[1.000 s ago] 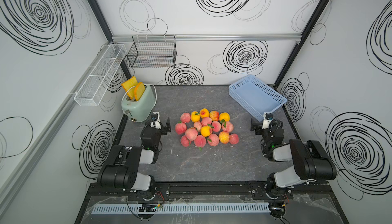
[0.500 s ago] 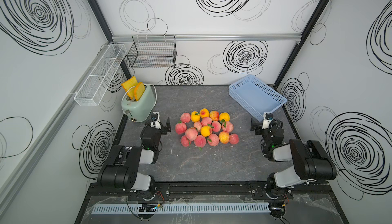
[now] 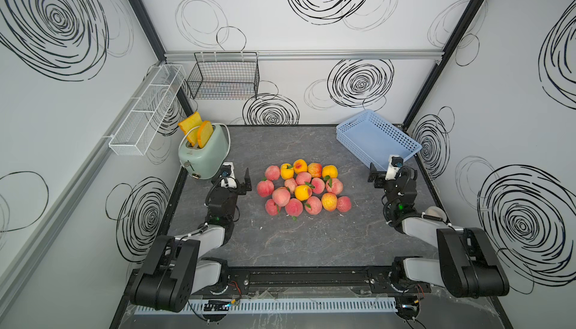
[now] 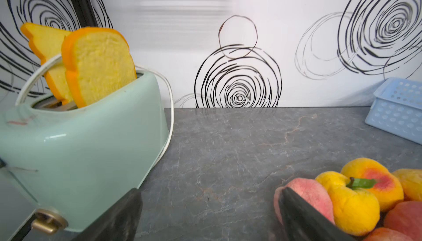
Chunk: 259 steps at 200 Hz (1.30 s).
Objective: Put the peaches into the basket
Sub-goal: Move the basket to the center of the board.
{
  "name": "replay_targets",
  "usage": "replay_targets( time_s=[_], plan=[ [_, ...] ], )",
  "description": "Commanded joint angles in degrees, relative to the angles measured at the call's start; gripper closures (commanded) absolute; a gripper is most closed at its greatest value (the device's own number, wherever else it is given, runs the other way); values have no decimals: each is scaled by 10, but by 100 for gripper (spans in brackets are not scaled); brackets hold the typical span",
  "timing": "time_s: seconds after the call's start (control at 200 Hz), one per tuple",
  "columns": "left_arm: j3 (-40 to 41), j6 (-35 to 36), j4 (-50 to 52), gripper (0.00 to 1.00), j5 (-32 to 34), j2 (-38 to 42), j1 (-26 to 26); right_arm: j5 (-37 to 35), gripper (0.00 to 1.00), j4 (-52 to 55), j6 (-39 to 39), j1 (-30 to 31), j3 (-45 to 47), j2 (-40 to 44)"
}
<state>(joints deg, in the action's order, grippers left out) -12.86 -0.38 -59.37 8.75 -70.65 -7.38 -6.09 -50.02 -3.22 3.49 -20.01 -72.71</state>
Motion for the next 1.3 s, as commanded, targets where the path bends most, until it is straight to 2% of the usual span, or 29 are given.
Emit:
replay_targets(
  time_s=[0.0, 0.09, 0.135, 0.23, 0.295, 0.355, 0.445, 0.51, 0.64, 0.76, 0.93, 1.086, 1.291],
  plan=[
    [-28, 15, 60, 2, 61, 29, -27, 4, 1, 139, -64, 2, -52, 28],
    [-65, -5, 137, 2, 43, 49, -33, 16, 1, 240, -163, -7, -113, 21],
    [-85, -50, 166, 3, 22, 54, -31, 47, 1, 310, -201, -23, -159, 5],
    [-130, -140, 207, 2, -98, 45, -18, 103, 1, 430, -271, -77, -249, -47],
    [-169, -184, 242, 2, -134, 33, -21, 155, 1, 486, -297, -125, -301, -90],
    [-197, -196, 271, 2, -155, 27, -32, 213, 0, 515, -305, -166, -342, -133],
    [-220, -175, 293, 2, -139, 30, -71, 255, 6, 520, -334, -208, -367, -183],
    [-222, -163, 286, 2, -146, 35, -92, 251, 10, 513, -350, -218, -375, -212],
    [-218, -173, 243, 2, -275, 53, -106, 245, 11, 524, -364, -220, -411, -265],
    [-227, -174, 245, 2, -378, 63, -118, 243, 12, 527, -375, -220, -440, -304],
    [-223, -164, 231, 2, -476, 74, -126, 222, 18, 539, -382, -213, -474, -343],
    [-239, -139, 250, 2, -530, 66, -134, 202, 30, 538, -385, -206, -476, -352],
    [-251, -119, 253, 2, -554, 63, -140, 188, 56, 534, -386, -202, -471, -352]
  ],
)
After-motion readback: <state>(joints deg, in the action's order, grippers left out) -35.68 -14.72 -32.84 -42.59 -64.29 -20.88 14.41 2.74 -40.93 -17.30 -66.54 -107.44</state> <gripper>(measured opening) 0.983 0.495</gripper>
